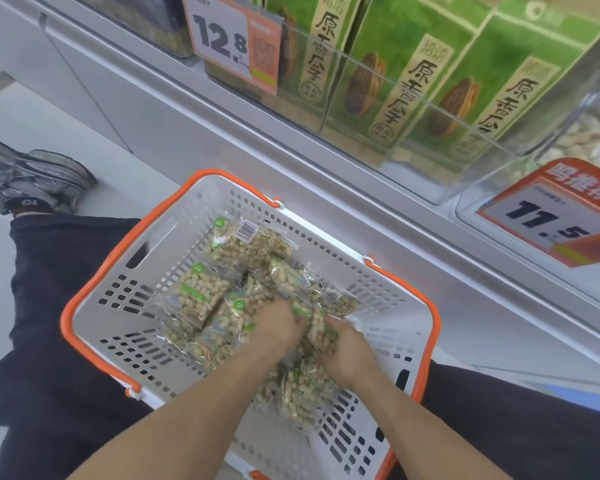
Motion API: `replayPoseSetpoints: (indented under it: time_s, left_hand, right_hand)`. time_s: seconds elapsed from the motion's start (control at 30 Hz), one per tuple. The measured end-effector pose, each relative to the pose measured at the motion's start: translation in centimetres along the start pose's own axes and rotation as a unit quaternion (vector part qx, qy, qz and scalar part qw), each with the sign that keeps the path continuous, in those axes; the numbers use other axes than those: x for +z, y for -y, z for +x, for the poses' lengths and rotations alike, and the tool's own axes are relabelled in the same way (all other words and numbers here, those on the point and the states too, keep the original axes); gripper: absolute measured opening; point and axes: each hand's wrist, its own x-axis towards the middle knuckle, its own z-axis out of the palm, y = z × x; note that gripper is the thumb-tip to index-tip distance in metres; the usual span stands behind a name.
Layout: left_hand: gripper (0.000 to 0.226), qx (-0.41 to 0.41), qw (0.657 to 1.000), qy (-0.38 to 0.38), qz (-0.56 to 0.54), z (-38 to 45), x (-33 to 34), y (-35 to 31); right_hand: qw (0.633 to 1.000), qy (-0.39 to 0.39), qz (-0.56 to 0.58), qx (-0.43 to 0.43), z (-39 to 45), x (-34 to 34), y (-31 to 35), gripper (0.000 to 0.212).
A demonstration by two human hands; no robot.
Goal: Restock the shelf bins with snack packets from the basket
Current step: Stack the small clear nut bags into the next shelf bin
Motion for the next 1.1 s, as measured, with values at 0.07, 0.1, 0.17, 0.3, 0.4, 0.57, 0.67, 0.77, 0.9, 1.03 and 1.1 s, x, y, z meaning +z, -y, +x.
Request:
replayPoseSetpoints:
  time_s: [0.07,0.1,0.17,0.3,0.4,0.57,0.67,0.77,0.9,1.03,1.1]
  left_hand:
    - [0.032,-0.017,1.0,0.005,-0.012,0.5,0.2,-0.1]
    - [0.028,-0.026,0.999,0.008,-0.023,0.6,0.2,0.0]
    - [0.027,-0.043,0.998,0.022,-0.042,0.6,0.1,0.1]
    - [0.019,-0.081,0.981,0.048,-0.172,-0.8,0.0,1.1]
    - [0.033,-0.104,0.95,0.019,-0.293,-2.6,-0.1,2.8]
    - [0.044,-0.062,0.917,-0.015,-0.394,-6.4,-2.7,4.6]
    - [0.045,-0.047,0.896,0.009,-0.442,-8.9,-5.9,6.1]
    - [0.066,-0.004,0.866,0.027,-0.499,-11.1,-9.3,7.5]
    - [0.041,0.1,0.8,0.064,-0.588,-14.2,-13.2,6.2]
    - [0.067,0.145,0.792,0.043,-0.591,-16.2,-15.5,3.2]
    - [0.077,0.162,0.81,0.004,-0.564,-16.8,-16.1,1.4]
  right_hand:
    - [1.0,0.01,0.021,0.016,0.0,-0.1,-0.2,0.062]
    - [0.999,0.016,0.034,0.023,0.1,-0.3,-0.2,0.062]
    - [0.998,0.026,0.045,0.036,0.6,-0.2,-0.2,0.066]
    - [0.996,0.05,0.052,0.044,1.1,-0.3,0.3,0.063]
    - [0.997,0.055,0.048,0.033,0.7,-0.6,1.6,0.074]
    - [0.998,0.055,0.024,-0.033,-1.5,-1.3,5.9,0.072]
    - [0.994,0.045,0.008,-0.101,-4.0,-2.3,9.2,0.071]
    - [0.984,0.03,0.018,-0.173,-6.4,-4.0,12.5,0.069]
    - [0.955,0.0,-0.059,-0.292,-9.0,-7.8,16.1,0.068]
    - [0.932,0.036,-0.135,-0.334,-12.2,-13.6,19.1,0.078]
    - [0.927,0.069,-0.119,-0.348,-13.8,-16.4,19.9,0.072]
